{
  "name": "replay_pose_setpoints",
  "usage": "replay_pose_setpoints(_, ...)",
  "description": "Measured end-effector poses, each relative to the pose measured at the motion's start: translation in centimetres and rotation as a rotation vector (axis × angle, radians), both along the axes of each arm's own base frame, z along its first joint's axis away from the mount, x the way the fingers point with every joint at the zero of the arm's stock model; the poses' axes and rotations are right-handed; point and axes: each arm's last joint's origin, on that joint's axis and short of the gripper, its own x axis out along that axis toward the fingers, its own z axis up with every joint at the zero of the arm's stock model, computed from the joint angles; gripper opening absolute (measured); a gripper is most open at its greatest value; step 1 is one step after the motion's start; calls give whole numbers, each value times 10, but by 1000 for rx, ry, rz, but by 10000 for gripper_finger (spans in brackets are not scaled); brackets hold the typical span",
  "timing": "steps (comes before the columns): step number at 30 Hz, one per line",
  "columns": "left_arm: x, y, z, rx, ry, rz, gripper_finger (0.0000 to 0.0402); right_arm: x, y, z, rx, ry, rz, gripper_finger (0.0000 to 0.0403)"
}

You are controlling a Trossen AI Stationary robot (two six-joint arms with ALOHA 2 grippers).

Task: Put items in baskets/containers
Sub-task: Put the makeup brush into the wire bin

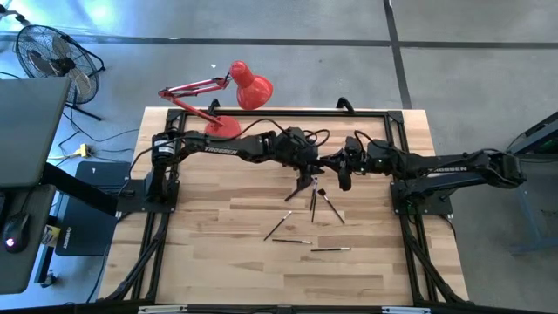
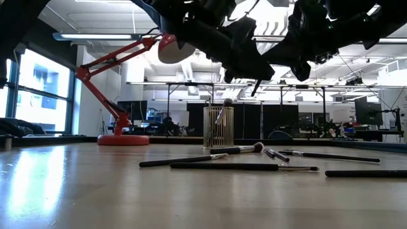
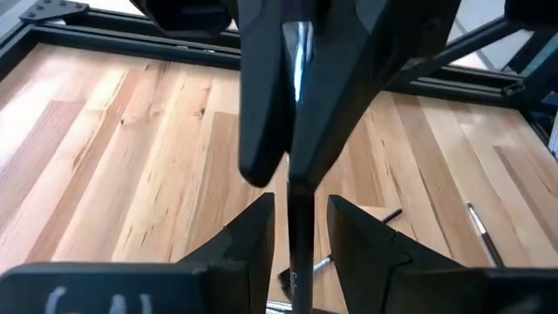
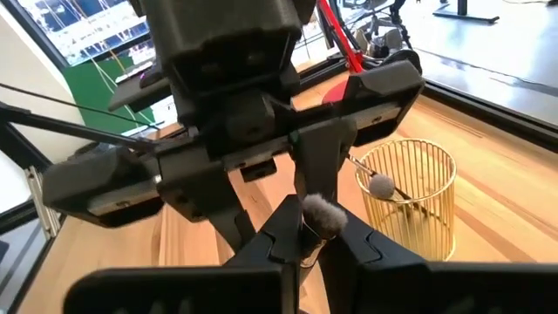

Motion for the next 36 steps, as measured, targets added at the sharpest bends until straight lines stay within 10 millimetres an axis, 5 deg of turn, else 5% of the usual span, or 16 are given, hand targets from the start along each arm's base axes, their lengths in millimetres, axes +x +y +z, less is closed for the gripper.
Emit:
replay_pose_setpoints(9,1,0,1,-10,-11,19,21,-1,0,-3,-7,31,3,16)
replay_pose_setpoints(12,1,0,2,-12,-18,13,22,-1,0,-3,-7,30,3,23)
replay_pose_setpoints(20,0,9,2,-17,-23,20,22,-2,-2,-2,20,26,-34,119)
replay_pose_setpoints(28,-13,49,-4,-51,39,62,22,-21,-4,17,-47,-53,-144,212)
replay_pose_setpoints(36,-16,61,-4,-52,28,76,22,-48,-1,21,-49,5,-255,247)
